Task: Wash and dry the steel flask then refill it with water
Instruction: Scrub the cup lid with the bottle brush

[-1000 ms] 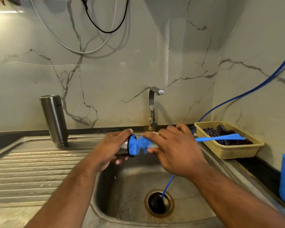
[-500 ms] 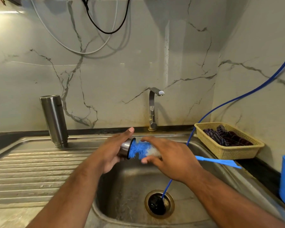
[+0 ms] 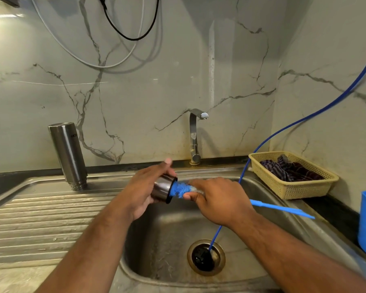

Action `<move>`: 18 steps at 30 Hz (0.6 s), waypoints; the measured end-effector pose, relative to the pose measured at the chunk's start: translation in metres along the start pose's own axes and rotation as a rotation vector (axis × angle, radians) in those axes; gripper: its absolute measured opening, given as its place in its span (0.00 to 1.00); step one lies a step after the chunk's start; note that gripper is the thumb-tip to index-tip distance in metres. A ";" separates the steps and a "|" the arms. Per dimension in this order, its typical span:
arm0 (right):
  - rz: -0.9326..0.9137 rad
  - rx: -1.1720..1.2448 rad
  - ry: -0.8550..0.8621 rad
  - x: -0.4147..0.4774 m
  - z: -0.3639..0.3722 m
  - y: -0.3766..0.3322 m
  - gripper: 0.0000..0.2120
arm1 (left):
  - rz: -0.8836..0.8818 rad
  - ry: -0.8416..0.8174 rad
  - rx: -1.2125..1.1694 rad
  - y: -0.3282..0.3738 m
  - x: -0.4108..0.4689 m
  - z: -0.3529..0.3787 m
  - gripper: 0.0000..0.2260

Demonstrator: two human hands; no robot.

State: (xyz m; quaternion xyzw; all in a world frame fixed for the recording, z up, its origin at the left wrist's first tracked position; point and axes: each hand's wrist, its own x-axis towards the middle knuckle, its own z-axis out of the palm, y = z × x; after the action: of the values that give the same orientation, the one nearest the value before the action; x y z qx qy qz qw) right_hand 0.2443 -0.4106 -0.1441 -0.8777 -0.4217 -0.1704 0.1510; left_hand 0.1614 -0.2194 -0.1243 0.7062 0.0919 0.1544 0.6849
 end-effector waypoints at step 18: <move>-0.118 -0.108 0.100 -0.001 0.000 -0.001 0.25 | -0.042 0.057 -0.160 -0.006 0.008 -0.007 0.14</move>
State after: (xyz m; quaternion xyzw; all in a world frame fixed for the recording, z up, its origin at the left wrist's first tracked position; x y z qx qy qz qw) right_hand 0.2432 -0.4107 -0.1448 -0.8487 -0.4547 -0.2449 0.1139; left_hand 0.1669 -0.2103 -0.1292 0.6425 0.1133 0.1670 0.7393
